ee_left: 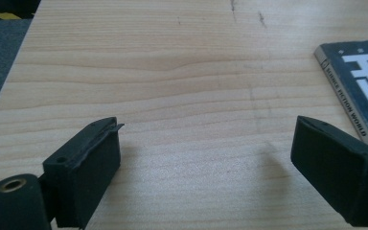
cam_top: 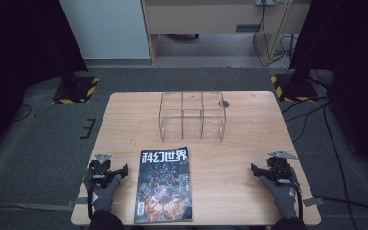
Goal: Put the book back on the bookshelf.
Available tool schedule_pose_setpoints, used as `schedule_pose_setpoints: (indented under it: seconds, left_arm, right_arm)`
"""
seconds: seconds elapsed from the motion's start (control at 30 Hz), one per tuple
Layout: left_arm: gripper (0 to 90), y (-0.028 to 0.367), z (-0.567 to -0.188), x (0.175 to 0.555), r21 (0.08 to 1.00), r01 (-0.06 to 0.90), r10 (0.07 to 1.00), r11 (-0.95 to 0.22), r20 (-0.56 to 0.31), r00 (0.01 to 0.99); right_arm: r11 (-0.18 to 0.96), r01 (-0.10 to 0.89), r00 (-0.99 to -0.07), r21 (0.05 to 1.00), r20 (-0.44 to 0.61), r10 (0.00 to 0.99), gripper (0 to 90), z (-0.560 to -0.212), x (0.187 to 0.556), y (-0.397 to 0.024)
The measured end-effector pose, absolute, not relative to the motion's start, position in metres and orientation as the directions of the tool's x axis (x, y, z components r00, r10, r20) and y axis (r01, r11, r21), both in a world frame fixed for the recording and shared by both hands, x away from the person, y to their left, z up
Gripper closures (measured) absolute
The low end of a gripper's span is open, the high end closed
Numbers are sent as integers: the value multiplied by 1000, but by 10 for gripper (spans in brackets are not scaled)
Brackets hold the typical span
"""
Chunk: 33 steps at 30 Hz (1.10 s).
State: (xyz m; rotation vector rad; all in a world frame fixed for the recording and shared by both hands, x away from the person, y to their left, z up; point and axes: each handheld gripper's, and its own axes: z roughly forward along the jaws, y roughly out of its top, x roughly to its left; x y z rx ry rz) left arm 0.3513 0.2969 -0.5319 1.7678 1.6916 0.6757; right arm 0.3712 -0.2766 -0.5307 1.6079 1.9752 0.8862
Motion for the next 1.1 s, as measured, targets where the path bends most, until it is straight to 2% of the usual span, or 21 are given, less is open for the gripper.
schedule_pose_setpoints:
  seconds: [0.17,0.6,1.1]
  left_arm:
    - [105,297,-522,344,748,664,995,13,-74,64]
    - [114,286,-512,332,773,634,985,-5,-106,137]
    - [119,272,-507,324,797,603,974,-35,-108,199]
  right_arm:
    - [115,659,-245,743,68,967,127,-524,368,-274]
    - [85,607,-276,790,110,955,129,-506,361,-272]
    - [85,529,-342,845,120,932,129,-480,356,-251]
